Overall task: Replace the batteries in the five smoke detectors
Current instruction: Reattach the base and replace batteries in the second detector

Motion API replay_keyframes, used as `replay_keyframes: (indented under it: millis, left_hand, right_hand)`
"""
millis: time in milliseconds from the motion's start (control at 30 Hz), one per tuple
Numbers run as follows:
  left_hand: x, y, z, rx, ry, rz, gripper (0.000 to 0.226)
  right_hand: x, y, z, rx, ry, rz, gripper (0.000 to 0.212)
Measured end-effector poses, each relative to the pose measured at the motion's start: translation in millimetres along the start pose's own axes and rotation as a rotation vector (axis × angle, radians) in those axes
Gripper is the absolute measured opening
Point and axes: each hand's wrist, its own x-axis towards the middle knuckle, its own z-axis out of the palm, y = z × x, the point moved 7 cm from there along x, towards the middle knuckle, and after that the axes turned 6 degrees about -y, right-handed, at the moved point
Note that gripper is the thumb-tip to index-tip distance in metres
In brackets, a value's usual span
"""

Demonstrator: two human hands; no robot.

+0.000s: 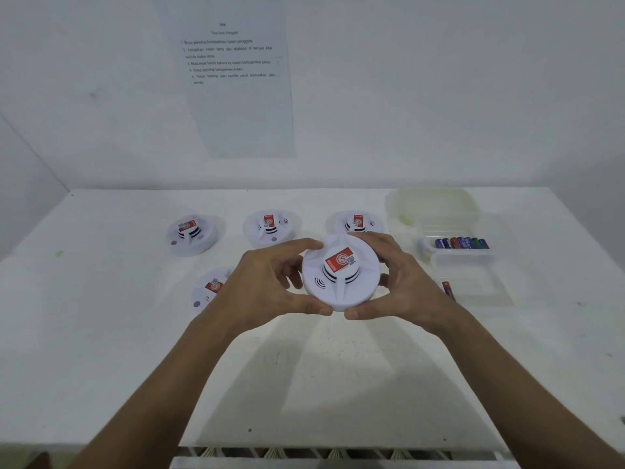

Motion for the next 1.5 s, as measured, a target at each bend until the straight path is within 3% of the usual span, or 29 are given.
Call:
replay_keyframes:
  millis: [467,967,1500]
  left_hand:
    - [29,28,42,0.032,-0.067,-0.031,0.061]
    - [52,47,75,-0.022,-0.067,-0.069,0.069]
    - [61,48,80,-0.02,-0.076,-0.039,0.064]
  right_hand:
    - [-21,16,-49,-0.026,-0.062,0.01,0.097]
    - [-38,32,-88,-0.047,-0.041,0.026,0.096]
    - [-35,39,-94,-0.021,-0.046,0.01,0.097]
